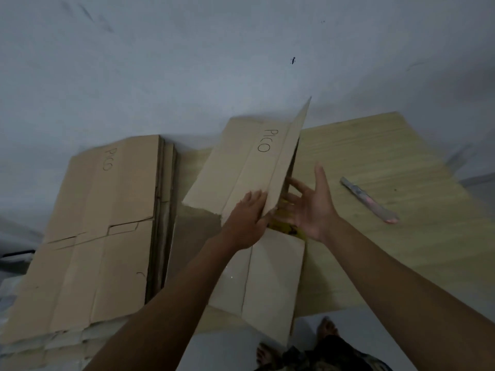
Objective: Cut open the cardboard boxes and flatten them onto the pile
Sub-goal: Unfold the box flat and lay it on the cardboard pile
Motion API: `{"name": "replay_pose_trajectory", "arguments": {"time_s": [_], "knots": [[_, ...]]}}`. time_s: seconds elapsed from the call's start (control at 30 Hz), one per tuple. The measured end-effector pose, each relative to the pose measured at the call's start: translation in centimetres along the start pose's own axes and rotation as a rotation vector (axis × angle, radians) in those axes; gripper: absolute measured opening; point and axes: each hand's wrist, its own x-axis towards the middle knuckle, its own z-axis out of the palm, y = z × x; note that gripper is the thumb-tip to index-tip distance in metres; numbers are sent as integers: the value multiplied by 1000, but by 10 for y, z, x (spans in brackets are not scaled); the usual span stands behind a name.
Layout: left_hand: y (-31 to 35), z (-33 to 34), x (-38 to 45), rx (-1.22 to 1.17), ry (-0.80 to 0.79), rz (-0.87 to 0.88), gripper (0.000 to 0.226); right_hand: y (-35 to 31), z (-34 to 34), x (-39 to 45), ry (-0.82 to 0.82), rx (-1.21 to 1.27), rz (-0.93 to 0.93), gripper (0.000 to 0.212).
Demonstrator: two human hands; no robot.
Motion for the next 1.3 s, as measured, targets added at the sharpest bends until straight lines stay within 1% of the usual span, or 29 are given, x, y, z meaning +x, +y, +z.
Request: {"name": "replay_pose_trajectory", "arguments": {"time_s": [0.03,0.07,0.13,0.17,0.23,0.33,0.37,0.4,0.43,0.47,0.5,0.6,0.63,0.7,0.73,0.8,0.83,0.87,0.9,0.97,1.03,1.07,1.13,1.2,1.23,1.3], "knots": [[-1,5,4,53,-40,-2,64,-7,-1,1,32,-56,-14,75],[-2,10,7,90,-86,-18,65,-13,-2,3,67,-164,-30,66],[-9,20,15,140,-192,-62,67,-19,-7,14,156,-396,-61,40],[-13,25,19,149,-227,-78,67,-21,-10,21,216,-480,-85,31],[-23,34,29,159,-267,-111,65,-19,-21,39,306,-583,-91,28],[-35,43,45,172,-288,-159,63,-8,-46,66,403,-638,-33,29],[-40,44,51,175,-265,-182,67,-4,-56,75,433,-650,-13,30],[-45,45,56,178,-220,-202,76,0,-64,83,462,-662,12,30],[-52,46,61,172,-150,-224,86,4,-72,92,495,-679,27,27],[-61,49,67,164,-75,-235,90,6,-77,98,538,-713,43,24],[-69,50,72,173,-5,-248,87,9,-82,105,586,-758,56,24],[-83,41,86,247,151,-331,65,13,-89,121,696,-917,123,44],[-89,38,91,279,204,-356,64,14,-87,124,732,-951,128,47],[-98,30,99,305,290,-470,74,14,-82,126,805,-951,83,51],[-103,27,103,278,334,-550,82,13,-80,126,831,-938,46,56],[-113,22,111,92,413,-724,100,11,-80,131,842,-1003,-1,70],[-120,20,116,-15,413,-796,106,8,-81,134,834,-1072,9,76],[-125,16,120,-72,390,-820,108,4,-82,137,817,-1126,37,76],[-129,13,124,-70,364,-820,104,1,-84,142,802,-1139,57,72],[-134,8,131,-60,340,-794,87,-7,-88,148,769,-1049,70,63],[-135,6,139,-140,328,-812,83,-13,-91,151,707,-916,41,60],[-135,5,142,-201,318,-841,83,-15,-93,151,669,-894,39,61],[-139,3,144,-359,296,-900,81,-19,-95,146,601,-960,51,64],[-139,-1,144,-472,260,-914,70,-22,-99,140,551,-1029,28,64],[-133,-5,144,-489,247,-893,62,-22,-101,136,532,-1037,9,63],[-120,-13,140,-417,259,-789,55,-21,-100,128,490,-1037,-40,58]]}}
